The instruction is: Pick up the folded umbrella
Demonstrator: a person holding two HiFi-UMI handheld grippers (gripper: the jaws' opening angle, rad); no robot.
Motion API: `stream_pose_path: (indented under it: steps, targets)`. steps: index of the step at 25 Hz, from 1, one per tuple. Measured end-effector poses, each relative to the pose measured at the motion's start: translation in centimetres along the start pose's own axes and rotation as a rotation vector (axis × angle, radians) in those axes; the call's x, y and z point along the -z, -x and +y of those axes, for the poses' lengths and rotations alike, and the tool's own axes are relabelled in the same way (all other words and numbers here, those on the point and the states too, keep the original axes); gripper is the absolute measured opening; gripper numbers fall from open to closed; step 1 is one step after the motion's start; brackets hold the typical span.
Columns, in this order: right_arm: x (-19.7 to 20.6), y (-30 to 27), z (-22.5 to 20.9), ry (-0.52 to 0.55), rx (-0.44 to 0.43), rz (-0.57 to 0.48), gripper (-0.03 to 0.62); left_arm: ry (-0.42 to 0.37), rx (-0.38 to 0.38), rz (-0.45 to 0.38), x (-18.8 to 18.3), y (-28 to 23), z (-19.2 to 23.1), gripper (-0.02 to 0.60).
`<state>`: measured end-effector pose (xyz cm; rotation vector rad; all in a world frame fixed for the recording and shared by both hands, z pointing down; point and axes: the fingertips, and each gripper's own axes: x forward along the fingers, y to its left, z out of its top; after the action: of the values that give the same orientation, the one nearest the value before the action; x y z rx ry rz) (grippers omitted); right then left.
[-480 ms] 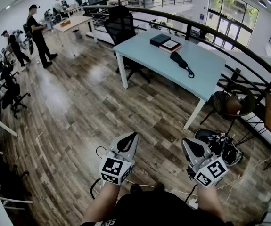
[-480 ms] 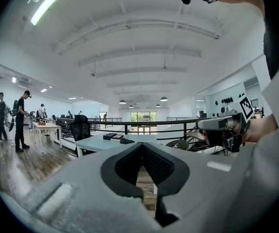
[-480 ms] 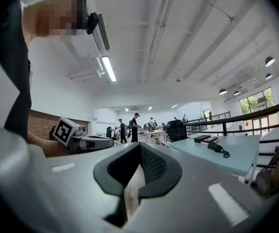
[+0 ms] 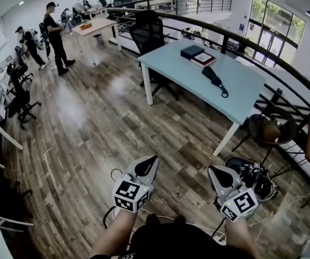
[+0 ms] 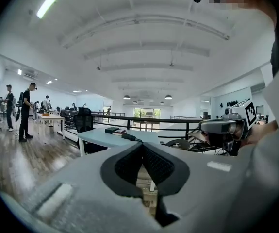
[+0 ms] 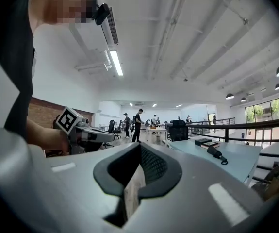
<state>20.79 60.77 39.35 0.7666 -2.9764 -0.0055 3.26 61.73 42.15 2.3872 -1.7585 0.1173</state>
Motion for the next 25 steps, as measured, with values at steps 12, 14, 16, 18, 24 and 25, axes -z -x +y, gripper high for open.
stream_pose_path:
  steps: [12,14,16,18,24,25]
  targets:
    - [3.7,0.5,-5.1,-0.083,-0.026,0.076,0.000,-0.012,0.020,0.024,0.7,-3.9,-2.7,0.006]
    - [4.5,-0.7,-6.2,-0.092,-0.021,0.094,0.000,-0.017,0.022,0.023,0.6,-5.3,-1.7,0.007]
    - [5.1,-2.4,-7.7,-0.101,-0.008,0.108,0.000,-0.006,0.024,0.020,0.6,-7.1,0.1,0.006]
    - [5.6,-4.8,-9.1,-0.113,0.002,0.119,0.000,0.009,0.042,0.027,1.3,-9.3,2.3,0.006]
    - [5.9,-14.7,-14.9,-0.159,0.043,0.119,0.000,0.001,0.082,0.058,1.0,-17.0,10.9,0.007]
    - [5.5,-16.6,-15.7,-0.178,0.049,0.109,0.000,-0.006,0.086,0.064,0.5,-18.3,12.5,0.006]
